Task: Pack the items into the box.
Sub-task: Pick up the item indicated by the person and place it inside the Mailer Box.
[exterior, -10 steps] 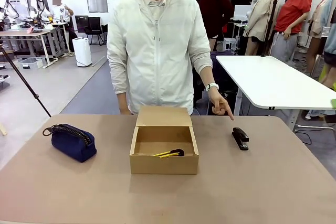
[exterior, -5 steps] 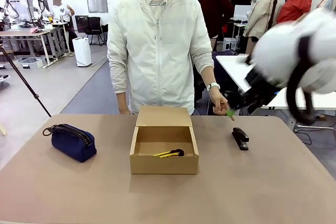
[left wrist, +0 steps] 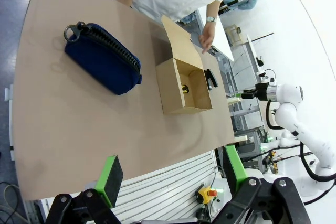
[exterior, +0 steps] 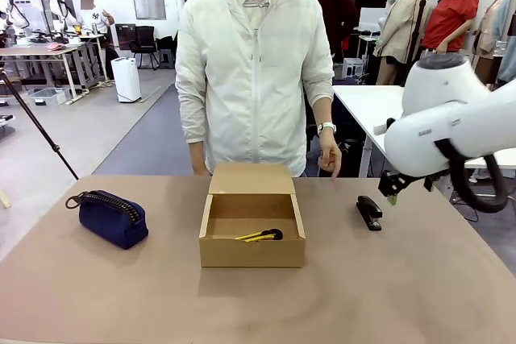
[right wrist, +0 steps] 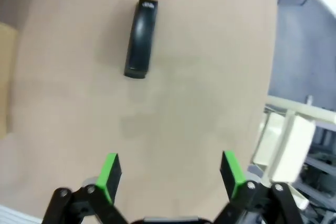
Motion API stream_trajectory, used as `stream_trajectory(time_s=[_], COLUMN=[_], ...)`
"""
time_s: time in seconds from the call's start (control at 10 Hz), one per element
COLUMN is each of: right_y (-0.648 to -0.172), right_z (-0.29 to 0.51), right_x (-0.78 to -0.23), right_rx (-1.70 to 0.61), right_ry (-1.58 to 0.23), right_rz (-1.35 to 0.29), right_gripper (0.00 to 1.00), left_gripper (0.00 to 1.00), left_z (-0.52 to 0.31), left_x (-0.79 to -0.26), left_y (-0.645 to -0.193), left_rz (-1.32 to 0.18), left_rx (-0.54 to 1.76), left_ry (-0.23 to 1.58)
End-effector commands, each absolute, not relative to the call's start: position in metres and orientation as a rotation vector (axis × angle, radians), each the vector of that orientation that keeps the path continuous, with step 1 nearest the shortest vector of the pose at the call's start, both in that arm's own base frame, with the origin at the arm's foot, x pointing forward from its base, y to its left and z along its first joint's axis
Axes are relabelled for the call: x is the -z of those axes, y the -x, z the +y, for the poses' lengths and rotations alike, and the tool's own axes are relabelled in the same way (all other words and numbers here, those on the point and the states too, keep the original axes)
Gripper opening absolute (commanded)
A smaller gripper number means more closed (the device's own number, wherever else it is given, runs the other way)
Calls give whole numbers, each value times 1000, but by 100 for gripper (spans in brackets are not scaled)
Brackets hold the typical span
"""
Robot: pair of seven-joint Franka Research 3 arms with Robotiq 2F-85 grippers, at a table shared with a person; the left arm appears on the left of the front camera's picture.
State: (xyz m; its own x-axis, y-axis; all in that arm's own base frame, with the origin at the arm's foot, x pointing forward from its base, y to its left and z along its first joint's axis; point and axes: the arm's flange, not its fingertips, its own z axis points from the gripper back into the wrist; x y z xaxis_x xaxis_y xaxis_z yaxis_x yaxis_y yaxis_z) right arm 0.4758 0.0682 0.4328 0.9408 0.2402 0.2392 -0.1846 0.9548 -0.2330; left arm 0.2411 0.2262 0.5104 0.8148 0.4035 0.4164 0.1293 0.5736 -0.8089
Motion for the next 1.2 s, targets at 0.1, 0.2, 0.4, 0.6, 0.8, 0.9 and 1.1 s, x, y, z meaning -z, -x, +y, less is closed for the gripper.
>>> stream_trajectory(time_s=[0.1, 0.2, 0.4, 0.6, 0.8, 0.9, 1.1], right_y=[-477, -476, -515, -579, -627, -642, -655], right_z=[92, 77, 82, 86, 82, 83, 84], right_x=[-415, -427, -415, -403, -390, -385, -377], right_rx=[-291, -245, -253, -306, -272, -239, -199], right_ry=[163, 189, 182, 89, 8, 6, 15], right_rz=[-292, -267, -244, -197, -134, -104, -96], right_gripper=[100, 100, 100, 100, 100, 100, 100], left_gripper=[100, 100, 100, 100, 100, 100, 100], left_z=[227, 227, 227, 227, 227, 227, 227], left_x=[-510, -510, -510, -510, -510, -510, -510], left_y=[-241, -241, -241, -241, -241, -241, -241], left_rz=[-639, -639, -639, -639, -639, -639, -639], left_rx=[-157, -157, -157, -157, -157, -157, -157], left_ry=[974, 974, 974, 974, 974, 974, 974])
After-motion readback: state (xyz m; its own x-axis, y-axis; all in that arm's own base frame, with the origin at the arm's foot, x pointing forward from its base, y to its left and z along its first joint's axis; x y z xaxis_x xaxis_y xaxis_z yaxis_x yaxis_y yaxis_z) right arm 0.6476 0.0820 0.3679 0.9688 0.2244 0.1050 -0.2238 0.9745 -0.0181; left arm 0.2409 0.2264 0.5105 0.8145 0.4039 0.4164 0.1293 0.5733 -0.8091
